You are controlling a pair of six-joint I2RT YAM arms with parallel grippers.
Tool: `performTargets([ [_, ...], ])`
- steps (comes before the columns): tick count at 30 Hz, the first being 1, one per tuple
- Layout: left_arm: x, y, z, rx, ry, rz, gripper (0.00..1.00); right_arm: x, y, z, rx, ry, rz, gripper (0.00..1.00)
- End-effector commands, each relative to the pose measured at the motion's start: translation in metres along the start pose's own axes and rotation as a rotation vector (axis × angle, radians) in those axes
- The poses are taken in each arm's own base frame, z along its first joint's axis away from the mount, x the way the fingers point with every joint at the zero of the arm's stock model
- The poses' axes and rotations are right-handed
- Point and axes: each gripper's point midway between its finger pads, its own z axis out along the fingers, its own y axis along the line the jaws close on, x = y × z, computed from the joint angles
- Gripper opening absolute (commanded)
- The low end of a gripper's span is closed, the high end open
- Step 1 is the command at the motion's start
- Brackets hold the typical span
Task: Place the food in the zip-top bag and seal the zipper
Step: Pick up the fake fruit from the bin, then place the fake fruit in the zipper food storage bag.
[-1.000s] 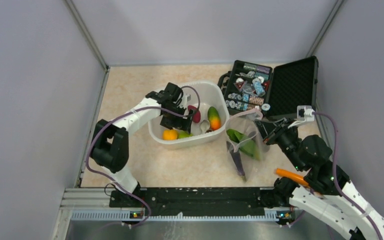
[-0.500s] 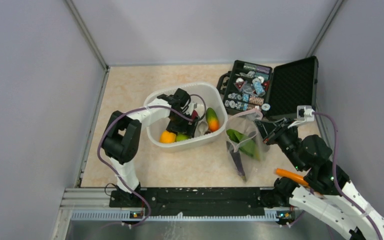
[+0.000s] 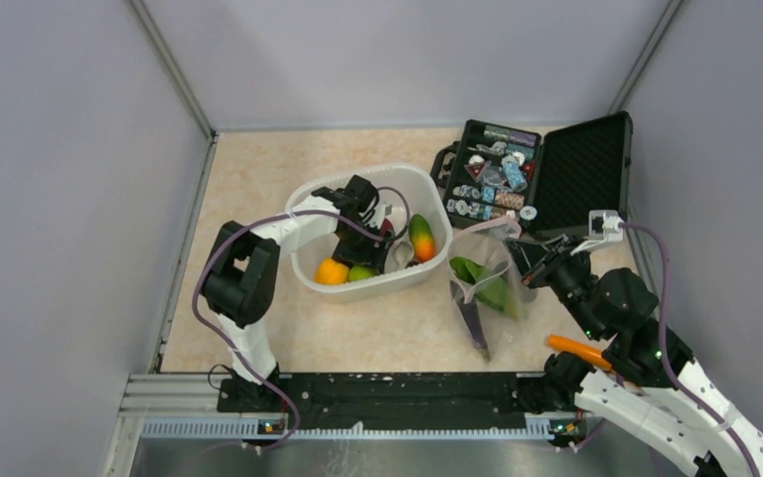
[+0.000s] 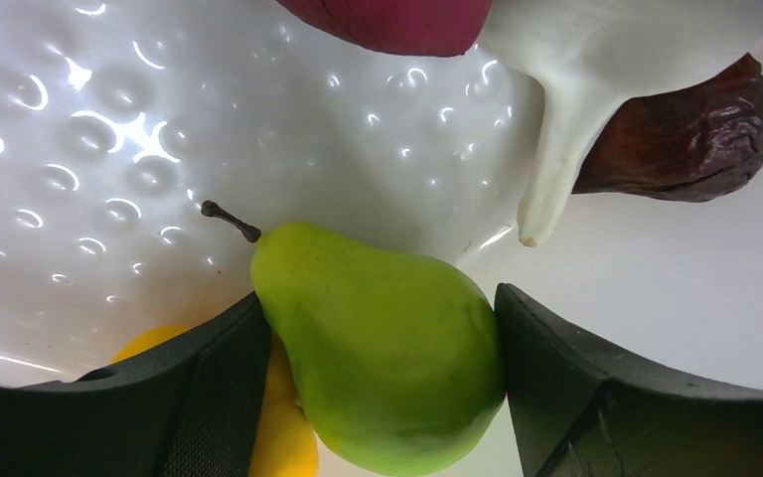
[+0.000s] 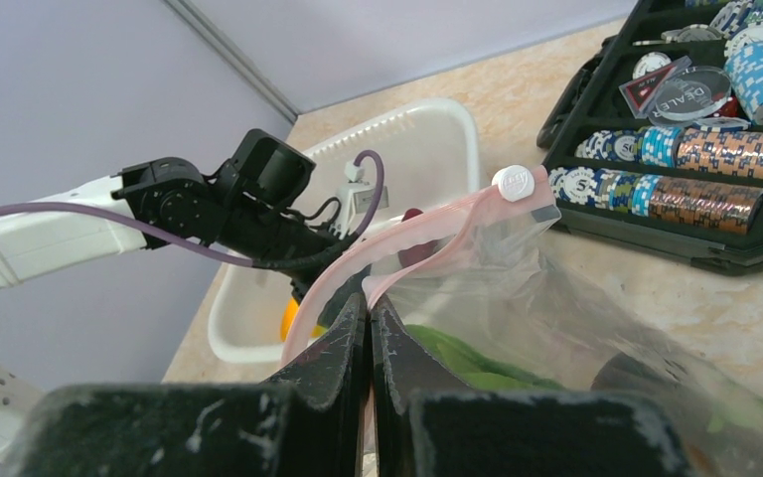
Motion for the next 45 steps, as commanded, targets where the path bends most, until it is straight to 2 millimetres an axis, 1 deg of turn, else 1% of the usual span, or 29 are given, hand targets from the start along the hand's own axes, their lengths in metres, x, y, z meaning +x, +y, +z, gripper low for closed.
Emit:
performTargets([
  [1, -0.017, -0.01, -0.032, 0.012, -0.108, 0.03, 0.22, -0.013, 0.008, 0.001, -0.024, -0.048, 0.027, 0.0],
  [7, -0.042, -0.021, -0.071, 0.024, -0.281, 0.051, 0.21, -0.013, 0.006, 0.0, -0.019, -0.051, 0.03, 0.0],
  [10, -0.049, -0.024, -0.084, 0.024, -0.341, 0.059, 0.2, -0.013, 0.006, 0.0, -0.019, -0.051, 0.031, 0.0],
  [15, -0.055, -0.025, -0.096, 0.02, -0.419, 0.054, 0.19, -0.012, 0.007, 0.0, -0.023, -0.048, 0.033, 0.0],
  [18, -0.06, -0.029, -0.106, 0.035, -0.48, 0.058, 0.19, -0.014, 0.008, 0.0, -0.024, -0.051, 0.032, 0.0],
  [25, -0.072, -0.042, -0.142, 0.08, -0.652, 0.074, 0.19, -0.012, 0.009, 0.002, -0.027, -0.045, 0.03, 0.0],
  [31, -0.075, -0.051, -0.169, 0.115, -0.772, 0.083, 0.19, -0.01, 0.012, 0.005, -0.037, -0.036, 0.025, 0.0],
  [32, -0.074, -0.057, -0.172, 0.146, -0.784, 0.102, 0.21, -0.009, 0.012, 0.006, -0.039, -0.033, 0.025, 0.0],
  [33, -0.073, -0.067, -0.175, 0.198, -0.794, 0.142, 0.22, -0.009, 0.013, 0.007, -0.04, -0.031, 0.024, 0.0],
  [35, -0.07, -0.084, -0.182, 0.287, -0.801, 0.185, 0.21, -0.007, 0.014, 0.008, -0.045, -0.024, 0.023, 0.0],
  [37, -0.068, -0.106, -0.194, 0.398, -0.825, 0.228, 0.21, -0.003, 0.017, 0.011, -0.054, -0.011, 0.021, 0.0],
  [41, -0.064, -0.149, -0.229, 0.566, -0.919, 0.307, 0.21, 0.004, 0.019, 0.017, -0.063, 0.008, 0.025, 0.0],
  [45, -0.057, -0.181, -0.261, 0.668, -1.008, 0.387, 0.22, 0.008, 0.023, 0.021, -0.078, 0.018, 0.036, 0.0],
])
